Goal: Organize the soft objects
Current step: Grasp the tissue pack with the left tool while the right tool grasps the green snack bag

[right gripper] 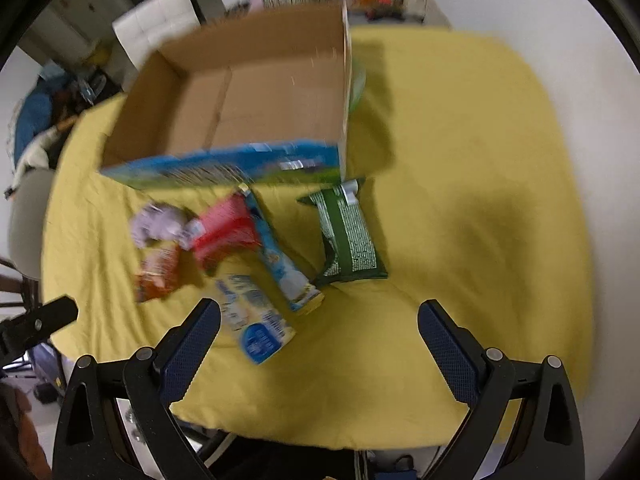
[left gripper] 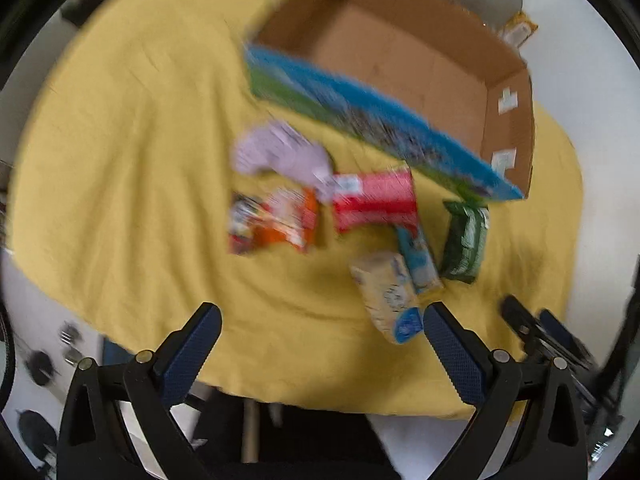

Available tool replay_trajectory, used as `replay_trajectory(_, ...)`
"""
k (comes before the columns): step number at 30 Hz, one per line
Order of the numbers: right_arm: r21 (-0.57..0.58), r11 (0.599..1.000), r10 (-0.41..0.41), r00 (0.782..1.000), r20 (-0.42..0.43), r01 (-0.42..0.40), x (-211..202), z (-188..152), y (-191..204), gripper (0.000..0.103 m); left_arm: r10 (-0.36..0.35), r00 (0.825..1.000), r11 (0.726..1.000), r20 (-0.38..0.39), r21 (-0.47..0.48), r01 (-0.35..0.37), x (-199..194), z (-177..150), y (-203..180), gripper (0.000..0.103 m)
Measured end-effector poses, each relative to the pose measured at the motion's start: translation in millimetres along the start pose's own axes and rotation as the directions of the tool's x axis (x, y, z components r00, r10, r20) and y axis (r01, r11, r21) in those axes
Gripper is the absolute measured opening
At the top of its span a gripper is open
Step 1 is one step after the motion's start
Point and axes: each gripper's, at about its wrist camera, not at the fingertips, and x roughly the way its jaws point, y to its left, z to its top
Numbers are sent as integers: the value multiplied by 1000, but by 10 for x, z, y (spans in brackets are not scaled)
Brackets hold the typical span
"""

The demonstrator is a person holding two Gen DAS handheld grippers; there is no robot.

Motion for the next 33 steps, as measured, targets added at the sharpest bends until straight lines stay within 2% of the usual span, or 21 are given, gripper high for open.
replay_trajectory(3, 5, 1000, -2, 999, -53, 3, 399, 81, -99, 101, -26, 996, 1000, -90, -1, 26, 435, 20, -173, 103)
replay_trajectory(7, 21, 1000, -10, 994, -113, 12, 728, 155, -312, 101, -52, 978, 999, -204, 1, 53, 1036, 10, -425, 101)
replay_trajectory(10, 27, 999, -15, 991, -133, 18, 865, 198, -462, 100, -39, 968, 999, -249, 7, 42, 1400, -8, -578, 91)
replay_trajectory(11, 26, 1000, -8, 991, -136, 11, 892, 217, -501, 100, -28, 966, 999, -257, 13, 32, 1495, -3, -616, 77)
replay_trajectory(12, 28, 1000, -3, 990, -141, 7, 920, 243, -536, 100, -11, 965, 1000, -263, 23, 18, 1567, -14, -653, 58)
replay_trajectory(13, 32, 999, 7, 990, -144, -3, 963, 282, -573, 100, -13, 964, 999, -264, 39, 24, 1605, -24, -689, 54)
replay_trajectory(16, 30, 999, 35, 989, -143, -31, 1076, 383, -608, 100, 38, 972, 995, -232, 101, -15, 1553, -44, -749, 48)
replay_trajectory(18, 30, 998, 52, 988, -148, -48, 1178, 459, -596, 100, 108, 976, 985, -188, 153, -80, 1460, -41, -768, 46)
replay_trajectory(22, 27, 995, 95, 981, -167, -92, 1436, 619, -495, 97, 171, 973, 975, -157, 172, -143, 1409, -15, -741, 44)
replay_trajectory(24, 22, 994, 108, 977, -187, -105, 1541, 653, -429, 83, 171, 972, 976, -158, 165, -145, 1394, -5, -744, 43)
replay_trajectory(26, 26, 996, 92, 966, -241, -88, 1676, 665, -377, 49, 184, 972, 971, -144, 179, -157, 1346, -6, -780, 43)
replay_trajectory(29, 53, 996, 79, 967, -243, -68, 1692, 658, -392, 42, 201, 973, 962, -112, 210, -175, 1236, -18, -885, 42)
replay_trajectory(33, 81, 995, 79, 965, -249, -61, 1606, 587, -461, 39, 196, 978, 958, -66, 226, -177, 987, -142, -1021, 41)
